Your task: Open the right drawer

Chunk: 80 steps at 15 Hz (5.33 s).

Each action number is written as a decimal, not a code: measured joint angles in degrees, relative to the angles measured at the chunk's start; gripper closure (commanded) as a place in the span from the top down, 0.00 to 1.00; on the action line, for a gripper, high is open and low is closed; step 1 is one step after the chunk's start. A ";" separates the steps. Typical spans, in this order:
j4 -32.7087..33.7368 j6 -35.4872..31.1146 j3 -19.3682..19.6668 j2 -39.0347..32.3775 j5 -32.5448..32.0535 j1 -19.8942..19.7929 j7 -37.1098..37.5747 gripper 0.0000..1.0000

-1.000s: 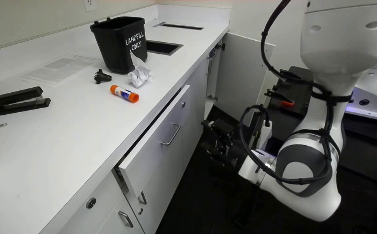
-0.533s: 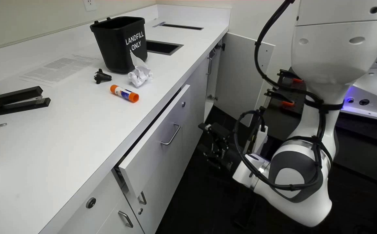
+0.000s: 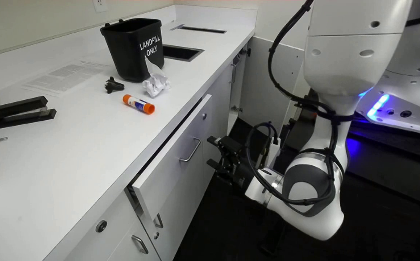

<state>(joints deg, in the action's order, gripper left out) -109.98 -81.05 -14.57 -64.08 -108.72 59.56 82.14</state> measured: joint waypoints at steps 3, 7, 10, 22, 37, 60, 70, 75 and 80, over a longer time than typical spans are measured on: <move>1.76 0.00 0.18 -1.56 -2.39 -2.29 -1.16 1.00; 5.22 0.00 0.18 -3.59 -5.07 -4.06 -4.03 1.00; 8.02 0.04 0.18 -4.94 -6.06 -4.34 -5.75 0.72; 12.91 0.89 -0.64 -8.19 -6.13 -4.20 -6.66 0.00; 12.93 16.16 -9.85 -11.99 11.22 3.03 -1.27 0.02; 14.32 8.35 -12.72 -2.90 19.56 13.68 -7.70 1.00; -7.15 -3.27 -13.81 20.02 27.35 4.45 -10.15 1.00; -20.79 -6.80 -18.81 34.76 27.55 -2.77 -7.71 1.00; -30.19 -9.73 -25.94 49.30 31.51 -10.25 -8.68 1.00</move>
<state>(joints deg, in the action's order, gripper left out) -140.17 -90.77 -40.51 -14.78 -77.20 49.31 73.46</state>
